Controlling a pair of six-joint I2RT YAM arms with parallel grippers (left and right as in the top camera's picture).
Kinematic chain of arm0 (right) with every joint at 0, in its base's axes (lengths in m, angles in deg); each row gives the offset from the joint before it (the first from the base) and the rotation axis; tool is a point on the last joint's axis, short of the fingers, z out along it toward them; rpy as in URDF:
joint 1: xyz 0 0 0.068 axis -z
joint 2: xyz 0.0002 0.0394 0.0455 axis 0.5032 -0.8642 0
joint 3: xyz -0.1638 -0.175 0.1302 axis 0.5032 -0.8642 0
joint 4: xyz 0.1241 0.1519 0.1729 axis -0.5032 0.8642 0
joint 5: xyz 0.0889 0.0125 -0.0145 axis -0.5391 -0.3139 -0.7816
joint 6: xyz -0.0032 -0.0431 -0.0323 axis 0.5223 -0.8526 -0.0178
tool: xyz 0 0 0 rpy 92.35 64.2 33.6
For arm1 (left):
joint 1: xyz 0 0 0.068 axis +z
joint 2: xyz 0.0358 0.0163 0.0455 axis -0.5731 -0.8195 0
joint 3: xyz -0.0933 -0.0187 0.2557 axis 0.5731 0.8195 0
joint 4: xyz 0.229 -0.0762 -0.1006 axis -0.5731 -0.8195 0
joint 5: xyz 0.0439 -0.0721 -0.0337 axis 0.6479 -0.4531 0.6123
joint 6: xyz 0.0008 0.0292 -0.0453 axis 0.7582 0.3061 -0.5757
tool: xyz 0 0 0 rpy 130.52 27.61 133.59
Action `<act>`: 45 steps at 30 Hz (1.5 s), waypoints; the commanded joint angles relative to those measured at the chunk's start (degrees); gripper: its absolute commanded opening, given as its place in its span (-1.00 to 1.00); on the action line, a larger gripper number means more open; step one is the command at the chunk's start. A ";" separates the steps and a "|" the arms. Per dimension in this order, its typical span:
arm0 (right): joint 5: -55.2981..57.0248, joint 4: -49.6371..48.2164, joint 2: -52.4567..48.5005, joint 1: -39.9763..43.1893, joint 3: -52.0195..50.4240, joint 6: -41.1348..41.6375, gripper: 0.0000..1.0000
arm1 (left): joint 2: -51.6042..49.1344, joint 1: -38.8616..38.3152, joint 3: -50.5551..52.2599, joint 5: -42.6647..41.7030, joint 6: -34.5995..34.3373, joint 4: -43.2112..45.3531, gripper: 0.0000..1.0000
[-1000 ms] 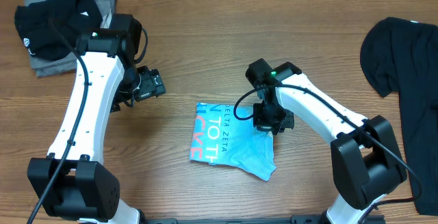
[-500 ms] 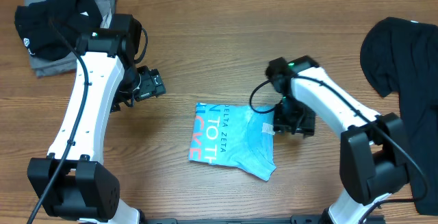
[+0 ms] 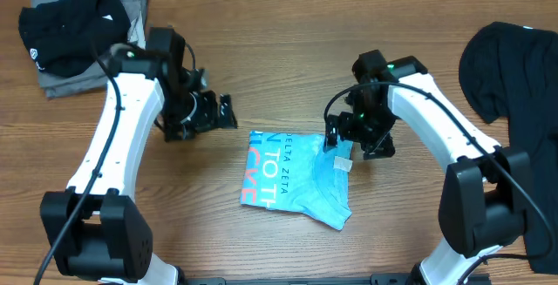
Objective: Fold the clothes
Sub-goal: 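Grasp the folded blue shirt's left side with the left gripper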
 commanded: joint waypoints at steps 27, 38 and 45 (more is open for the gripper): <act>-9.60 2.34 -0.09 20.63 1.57 -9.33 1.00 | 0.22 -9.62 24.65 -5.40 -1.97 23.34 1.00; -9.60 2.05 -0.09 20.63 1.57 -9.33 1.00 | 0.04 -10.93 31.19 -11.89 -10.49 33.86 1.00; -9.60 2.08 -0.09 20.63 1.57 -9.33 1.00 | 0.04 -12.74 33.94 -12.90 -12.59 40.09 1.00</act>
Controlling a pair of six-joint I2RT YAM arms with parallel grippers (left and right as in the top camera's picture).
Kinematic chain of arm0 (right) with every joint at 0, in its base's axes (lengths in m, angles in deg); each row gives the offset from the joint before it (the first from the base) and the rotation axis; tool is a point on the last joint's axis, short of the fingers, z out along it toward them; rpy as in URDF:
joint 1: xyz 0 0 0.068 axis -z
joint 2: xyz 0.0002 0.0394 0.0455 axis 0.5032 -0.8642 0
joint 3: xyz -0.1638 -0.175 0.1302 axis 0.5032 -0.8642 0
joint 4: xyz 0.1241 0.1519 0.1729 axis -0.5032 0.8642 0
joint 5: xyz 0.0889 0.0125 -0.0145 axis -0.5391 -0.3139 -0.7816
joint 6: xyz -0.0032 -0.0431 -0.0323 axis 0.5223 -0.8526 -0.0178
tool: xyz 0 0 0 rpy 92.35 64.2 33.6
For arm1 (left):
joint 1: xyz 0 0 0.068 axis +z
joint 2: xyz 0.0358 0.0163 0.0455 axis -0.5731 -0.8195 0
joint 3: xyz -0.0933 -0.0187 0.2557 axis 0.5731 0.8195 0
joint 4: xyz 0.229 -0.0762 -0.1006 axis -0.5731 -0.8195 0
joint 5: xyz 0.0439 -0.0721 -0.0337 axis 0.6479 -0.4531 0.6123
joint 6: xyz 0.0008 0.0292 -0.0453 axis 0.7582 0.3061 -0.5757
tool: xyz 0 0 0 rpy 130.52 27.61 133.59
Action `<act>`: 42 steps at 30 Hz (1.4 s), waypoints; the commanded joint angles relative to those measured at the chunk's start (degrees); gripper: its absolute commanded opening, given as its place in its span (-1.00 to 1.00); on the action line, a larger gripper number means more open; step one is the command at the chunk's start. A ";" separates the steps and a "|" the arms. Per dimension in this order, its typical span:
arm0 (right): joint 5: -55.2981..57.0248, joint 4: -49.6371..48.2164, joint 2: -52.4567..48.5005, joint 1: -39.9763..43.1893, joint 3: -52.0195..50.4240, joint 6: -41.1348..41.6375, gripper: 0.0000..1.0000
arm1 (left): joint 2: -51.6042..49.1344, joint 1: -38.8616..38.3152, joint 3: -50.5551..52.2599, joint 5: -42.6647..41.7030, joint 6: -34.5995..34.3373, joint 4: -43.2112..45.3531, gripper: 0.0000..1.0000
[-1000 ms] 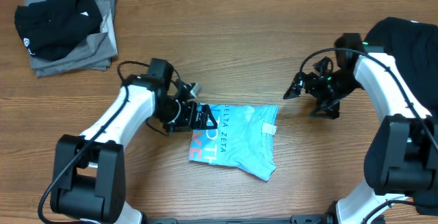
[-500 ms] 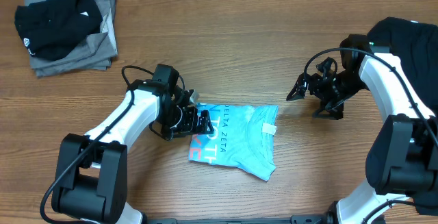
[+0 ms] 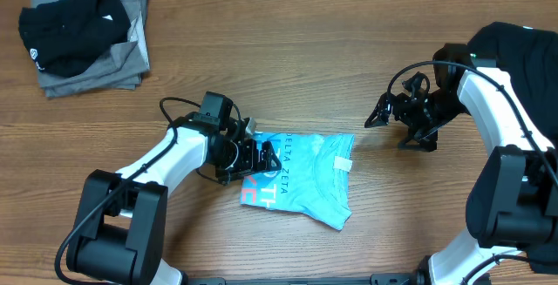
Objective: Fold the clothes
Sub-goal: 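Grasp the folded blue shirt's left side with the left gripper, then carry the folded shirt with the left gripper to the clothes stack at top left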
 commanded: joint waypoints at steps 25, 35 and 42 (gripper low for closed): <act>-0.52 0.96 -0.11 0.07 1.31 -0.63 1.00 | -0.35 4.37 -11.50 4.90 10.95 -0.61 -0.92; -0.50 1.95 -0.11 0.07 1.31 -0.63 1.00 | -1.40 9.64 -25.83 24.22 20.22 -6.12 -0.92; -0.50 2.49 -0.11 0.07 1.31 -0.63 1.00 | -9.62 15.93 -32.81 26.40 25.66 -5.70 -0.92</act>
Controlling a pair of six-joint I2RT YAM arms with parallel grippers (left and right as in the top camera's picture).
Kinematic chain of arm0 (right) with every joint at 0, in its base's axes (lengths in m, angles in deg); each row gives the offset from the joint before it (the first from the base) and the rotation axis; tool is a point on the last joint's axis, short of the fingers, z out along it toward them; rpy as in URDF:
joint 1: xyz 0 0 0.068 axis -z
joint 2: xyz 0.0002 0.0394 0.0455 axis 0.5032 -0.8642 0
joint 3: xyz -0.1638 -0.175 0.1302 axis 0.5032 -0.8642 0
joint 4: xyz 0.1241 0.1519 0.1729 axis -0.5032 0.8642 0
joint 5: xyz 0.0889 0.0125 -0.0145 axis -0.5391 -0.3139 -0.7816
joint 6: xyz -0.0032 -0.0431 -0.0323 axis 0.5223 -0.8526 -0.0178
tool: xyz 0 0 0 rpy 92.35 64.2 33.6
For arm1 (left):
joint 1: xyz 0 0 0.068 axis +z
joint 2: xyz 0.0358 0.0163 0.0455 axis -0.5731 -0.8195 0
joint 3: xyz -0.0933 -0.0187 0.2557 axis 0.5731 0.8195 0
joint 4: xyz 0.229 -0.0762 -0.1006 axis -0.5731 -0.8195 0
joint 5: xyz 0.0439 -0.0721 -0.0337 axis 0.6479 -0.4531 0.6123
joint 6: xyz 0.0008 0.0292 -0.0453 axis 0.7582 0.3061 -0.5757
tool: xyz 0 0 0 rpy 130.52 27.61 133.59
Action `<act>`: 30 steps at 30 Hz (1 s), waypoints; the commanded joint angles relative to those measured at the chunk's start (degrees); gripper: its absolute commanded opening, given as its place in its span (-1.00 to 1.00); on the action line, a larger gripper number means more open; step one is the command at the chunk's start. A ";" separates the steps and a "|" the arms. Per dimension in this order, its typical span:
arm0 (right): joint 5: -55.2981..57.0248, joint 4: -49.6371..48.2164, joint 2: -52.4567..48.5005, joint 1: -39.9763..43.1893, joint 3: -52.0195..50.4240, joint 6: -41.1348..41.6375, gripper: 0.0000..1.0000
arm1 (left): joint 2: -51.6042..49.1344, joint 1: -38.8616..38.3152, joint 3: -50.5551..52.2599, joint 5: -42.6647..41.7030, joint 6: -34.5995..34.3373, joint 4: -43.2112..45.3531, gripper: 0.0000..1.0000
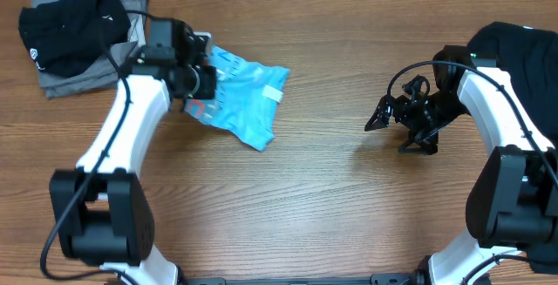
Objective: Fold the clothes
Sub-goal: 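Carry the folded shirt with the left gripper to the clothes stack at top left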
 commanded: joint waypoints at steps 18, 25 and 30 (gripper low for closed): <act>-0.50 1.40 -0.09 0.07 1.22 -0.33 1.00 | -19.58 14.01 -28.06 8.31 9.31 0.96 -0.92; -0.50 1.90 -0.11 0.07 1.22 -0.13 1.00 | -19.58 16.06 -36.94 9.75 9.05 -2.10 -0.92; -0.50 2.10 -0.11 0.07 1.22 -0.13 1.00 | -19.56 17.18 -41.70 9.86 8.02 -3.85 -0.92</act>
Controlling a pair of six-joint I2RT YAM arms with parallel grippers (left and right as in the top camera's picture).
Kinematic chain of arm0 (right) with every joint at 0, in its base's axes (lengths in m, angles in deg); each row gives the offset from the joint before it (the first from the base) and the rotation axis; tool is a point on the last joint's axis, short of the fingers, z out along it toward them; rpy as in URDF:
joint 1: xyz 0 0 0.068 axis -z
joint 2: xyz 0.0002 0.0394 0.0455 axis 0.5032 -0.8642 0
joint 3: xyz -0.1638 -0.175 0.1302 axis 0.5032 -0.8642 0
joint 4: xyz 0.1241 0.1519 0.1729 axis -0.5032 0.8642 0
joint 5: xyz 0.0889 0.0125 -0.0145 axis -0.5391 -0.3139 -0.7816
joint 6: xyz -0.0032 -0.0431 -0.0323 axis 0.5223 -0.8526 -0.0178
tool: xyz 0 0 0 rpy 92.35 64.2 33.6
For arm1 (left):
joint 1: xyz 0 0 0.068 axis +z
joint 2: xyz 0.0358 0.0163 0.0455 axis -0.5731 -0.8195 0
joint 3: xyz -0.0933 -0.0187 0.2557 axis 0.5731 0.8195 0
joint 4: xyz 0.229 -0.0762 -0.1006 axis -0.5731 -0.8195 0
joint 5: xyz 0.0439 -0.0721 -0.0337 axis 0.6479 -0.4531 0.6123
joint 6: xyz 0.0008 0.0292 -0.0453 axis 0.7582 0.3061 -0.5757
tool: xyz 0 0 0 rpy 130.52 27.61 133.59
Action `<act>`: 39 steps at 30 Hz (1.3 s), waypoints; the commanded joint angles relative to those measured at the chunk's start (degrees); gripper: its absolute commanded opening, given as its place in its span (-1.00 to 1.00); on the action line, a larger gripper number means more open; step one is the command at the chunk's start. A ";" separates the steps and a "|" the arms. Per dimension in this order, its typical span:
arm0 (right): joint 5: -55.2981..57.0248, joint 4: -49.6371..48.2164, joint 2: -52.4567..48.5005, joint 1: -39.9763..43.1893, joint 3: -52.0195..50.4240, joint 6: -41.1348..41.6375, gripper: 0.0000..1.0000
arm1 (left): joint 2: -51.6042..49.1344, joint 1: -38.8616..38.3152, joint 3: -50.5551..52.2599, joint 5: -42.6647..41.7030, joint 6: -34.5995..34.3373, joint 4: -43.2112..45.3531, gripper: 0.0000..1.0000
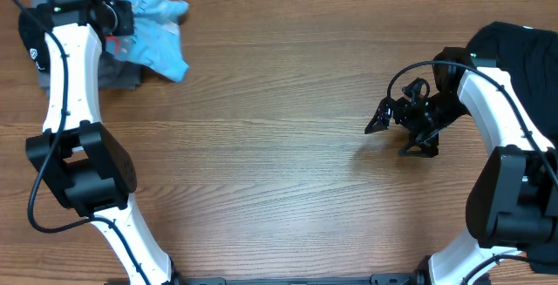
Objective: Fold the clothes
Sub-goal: 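Carry the folded shirt with the left gripper to the clothes stack at top left, then lower the shirt onto the stack and open the left gripper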
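A folded light-blue T-shirt (155,32) with red lettering hangs at the far left, partly over the pile of folded clothes (122,69). My left gripper (112,16) is shut on its left edge, above the pile. A black garment (39,34) of that pile shows left of the arm. My right gripper (394,128) hovers over bare table at the right, fingers apart and holding nothing. A heap of black clothes (514,58) lies at the right edge behind the right arm.
The wooden table (279,163) spans the view. The left arm (65,84) runs down the left side and the right arm (501,119) down the right side.
My left gripper has carried the blue T-shirt further left and back, from beside the pile to over it. The right arm has barely moved.
The folded blue T-shirt lay at the table's centre with both grippers beside it. Then my left gripper was at its left edge and the right had gone to the right. Later the shirt hung in the left gripper near the pile, and now over the pile.
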 commanded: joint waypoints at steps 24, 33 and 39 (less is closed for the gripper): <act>-0.50 0.72 -0.11 0.07 1.20 -0.04 1.00 | 0.22 3.26 -12.96 2.29 -4.79 -1.22 -0.92; -0.50 1.22 -0.11 0.07 1.18 -0.04 1.00 | -2.25 6.49 -12.70 4.74 -5.75 -0.57 -0.92; -0.48 2.40 -0.11 0.07 1.18 -0.04 1.00 | -4.90 10.01 -12.68 13.33 -9.42 2.62 -0.91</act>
